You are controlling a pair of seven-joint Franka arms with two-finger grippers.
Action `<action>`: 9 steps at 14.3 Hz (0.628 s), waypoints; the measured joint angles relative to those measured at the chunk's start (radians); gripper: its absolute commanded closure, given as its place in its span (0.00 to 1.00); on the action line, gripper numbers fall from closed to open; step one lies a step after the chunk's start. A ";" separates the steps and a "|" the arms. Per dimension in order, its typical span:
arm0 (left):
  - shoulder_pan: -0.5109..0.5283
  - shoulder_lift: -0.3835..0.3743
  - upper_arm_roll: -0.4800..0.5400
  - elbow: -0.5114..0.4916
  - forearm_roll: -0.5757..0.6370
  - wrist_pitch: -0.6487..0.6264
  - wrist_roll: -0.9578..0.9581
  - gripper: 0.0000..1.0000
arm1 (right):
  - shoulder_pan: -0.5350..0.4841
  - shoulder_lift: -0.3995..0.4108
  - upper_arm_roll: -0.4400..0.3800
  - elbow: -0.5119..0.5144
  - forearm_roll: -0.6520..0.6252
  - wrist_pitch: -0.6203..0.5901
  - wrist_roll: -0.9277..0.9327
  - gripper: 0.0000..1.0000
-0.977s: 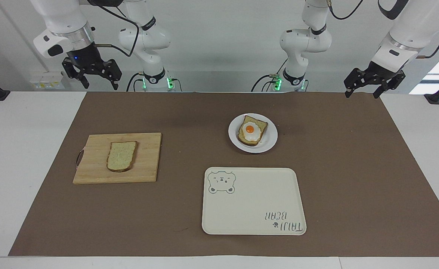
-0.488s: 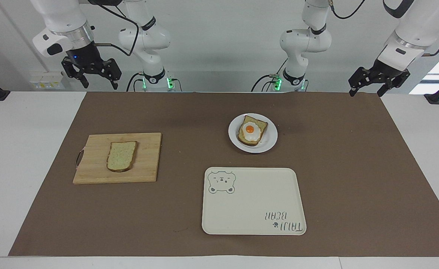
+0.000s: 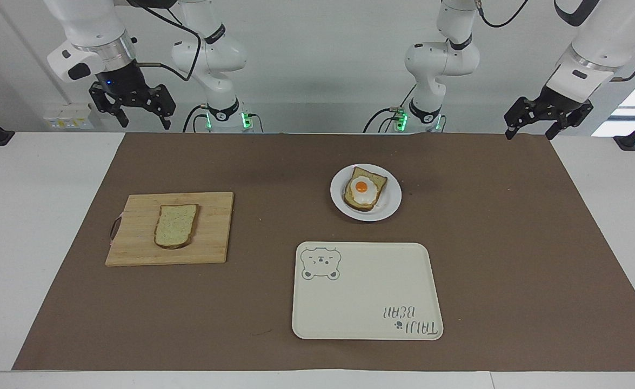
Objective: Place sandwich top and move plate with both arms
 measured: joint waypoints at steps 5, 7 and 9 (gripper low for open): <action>0.000 0.000 0.000 0.000 0.000 0.000 0.000 0.00 | -0.011 0.000 -0.005 -0.018 0.000 0.043 -0.018 0.00; 0.000 0.000 0.000 0.000 0.000 0.000 0.000 0.00 | -0.011 0.000 -0.005 -0.037 0.000 0.069 -0.018 0.00; 0.000 0.000 0.000 0.000 0.000 0.000 0.000 0.00 | -0.011 0.002 -0.005 -0.071 0.000 0.133 -0.018 0.00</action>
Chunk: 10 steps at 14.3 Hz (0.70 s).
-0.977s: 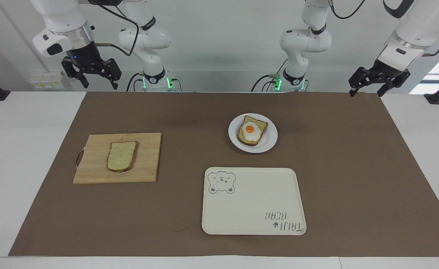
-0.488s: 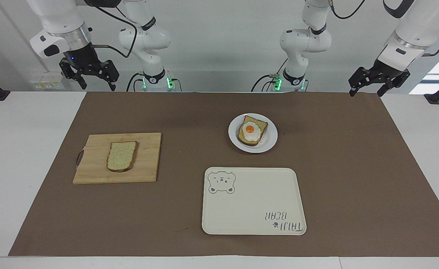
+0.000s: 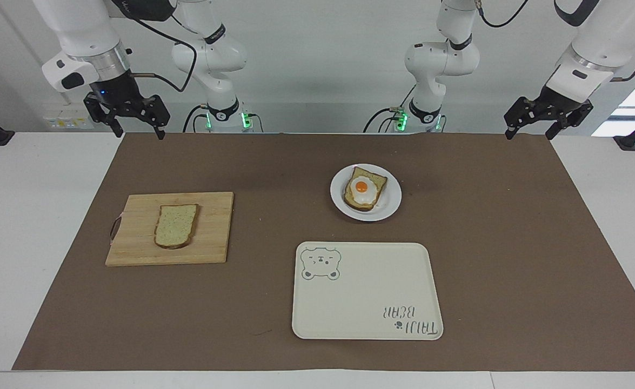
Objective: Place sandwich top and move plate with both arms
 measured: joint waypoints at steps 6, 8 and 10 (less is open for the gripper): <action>0.000 0.000 0.000 0.000 0.000 0.000 0.000 0.00 | -0.029 0.064 -0.002 -0.081 0.000 0.165 -0.081 0.00; 0.000 0.000 0.000 0.000 0.000 0.000 0.000 0.00 | -0.043 0.097 -0.003 -0.084 0.000 0.199 -0.107 0.00; 0.000 0.000 0.000 0.000 0.000 0.000 0.000 0.00 | -0.058 0.131 -0.003 -0.089 0.000 0.218 -0.128 0.00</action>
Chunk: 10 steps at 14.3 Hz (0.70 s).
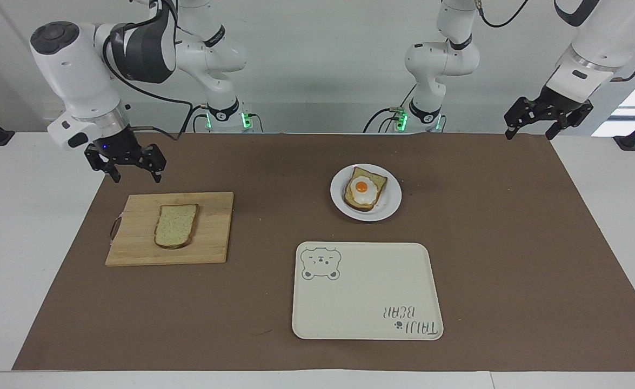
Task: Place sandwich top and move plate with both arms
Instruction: 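Reach the right gripper over the bread slice on the wooden board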
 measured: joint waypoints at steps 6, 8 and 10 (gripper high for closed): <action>0.000 0.000 0.000 0.000 0.000 0.000 0.000 0.00 | -0.028 0.101 0.000 -0.078 0.012 0.166 -0.055 0.00; 0.000 0.000 0.000 0.000 0.000 0.000 0.000 0.00 | -0.028 0.108 0.001 -0.097 0.012 0.182 -0.057 0.00; 0.000 0.000 0.000 0.000 0.000 0.000 0.000 0.00 | -0.033 0.123 0.000 -0.120 0.039 0.212 -0.079 0.00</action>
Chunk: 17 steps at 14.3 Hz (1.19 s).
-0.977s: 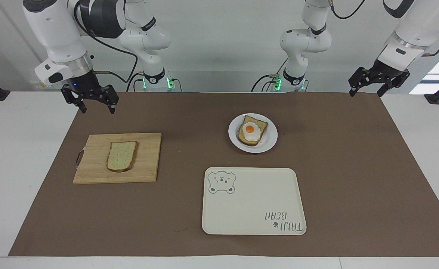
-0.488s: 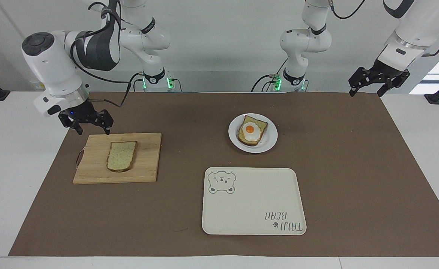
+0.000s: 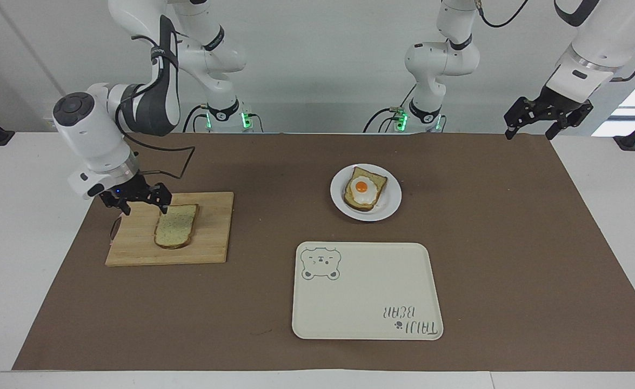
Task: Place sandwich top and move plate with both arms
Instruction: 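Reach the right gripper over the bread slice on the wooden board, then lower the right gripper and pinch the bread slice edge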
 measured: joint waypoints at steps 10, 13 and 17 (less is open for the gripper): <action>0.000 0.000 0.000 0.000 0.000 0.000 0.000 0.00 | -0.081 0.114 -0.003 -0.064 0.199 0.127 -0.225 0.00; 0.000 0.000 0.000 0.000 0.000 0.000 0.000 0.00 | -0.081 0.117 0.001 -0.087 0.202 0.154 -0.229 0.00; 0.000 0.000 0.000 0.000 0.000 0.000 0.000 0.00 | -0.080 0.118 0.002 -0.123 0.202 0.177 -0.229 0.23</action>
